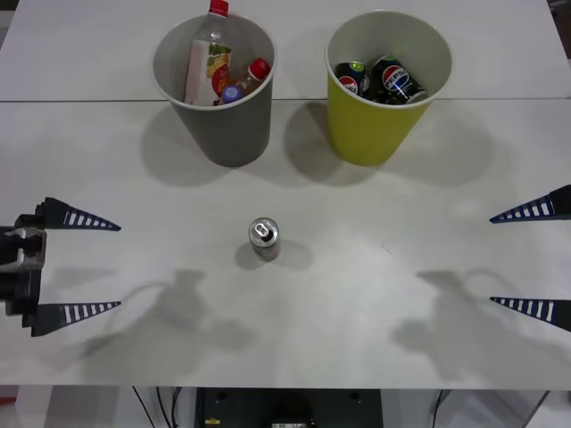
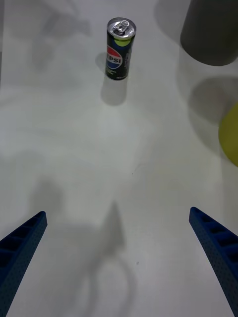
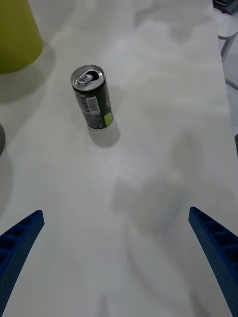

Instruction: Put the can into the green bin and the plastic bottle into the gray bin

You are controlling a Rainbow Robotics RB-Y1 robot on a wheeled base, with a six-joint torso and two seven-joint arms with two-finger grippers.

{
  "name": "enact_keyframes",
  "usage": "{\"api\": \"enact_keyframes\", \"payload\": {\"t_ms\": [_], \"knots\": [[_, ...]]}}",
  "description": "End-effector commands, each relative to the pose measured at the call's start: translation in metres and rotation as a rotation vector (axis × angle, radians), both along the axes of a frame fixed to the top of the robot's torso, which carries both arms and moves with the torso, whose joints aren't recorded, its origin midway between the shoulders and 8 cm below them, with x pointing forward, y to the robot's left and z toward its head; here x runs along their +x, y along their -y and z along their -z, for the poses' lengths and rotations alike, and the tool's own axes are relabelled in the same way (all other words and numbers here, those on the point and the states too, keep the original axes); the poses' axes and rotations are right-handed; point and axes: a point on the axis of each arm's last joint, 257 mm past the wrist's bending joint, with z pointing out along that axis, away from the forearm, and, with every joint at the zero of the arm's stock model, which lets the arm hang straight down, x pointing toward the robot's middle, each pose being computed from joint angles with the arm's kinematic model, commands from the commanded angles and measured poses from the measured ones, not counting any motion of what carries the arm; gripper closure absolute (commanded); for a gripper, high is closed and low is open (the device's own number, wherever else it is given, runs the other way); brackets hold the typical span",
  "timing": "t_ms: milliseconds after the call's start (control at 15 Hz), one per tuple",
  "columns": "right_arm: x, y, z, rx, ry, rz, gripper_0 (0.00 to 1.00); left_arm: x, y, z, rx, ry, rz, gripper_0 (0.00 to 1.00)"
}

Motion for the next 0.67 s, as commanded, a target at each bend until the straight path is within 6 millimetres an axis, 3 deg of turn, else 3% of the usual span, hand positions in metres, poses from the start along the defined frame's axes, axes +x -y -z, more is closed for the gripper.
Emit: {"api": "enact_keyframes", "payload": {"t_ms": [67,667], "knots": [[0.0,0.0,0.0,0.0,0.0,0.0,0.0,0.011,0.008,0.009,-0.041,0.015,0.017,0.0],[0.0,0.0,0.0,0.0,0.0,0.0,0.0,0.054,0.034,0.053,-0.181,0.043,0.042,0.0]]}}
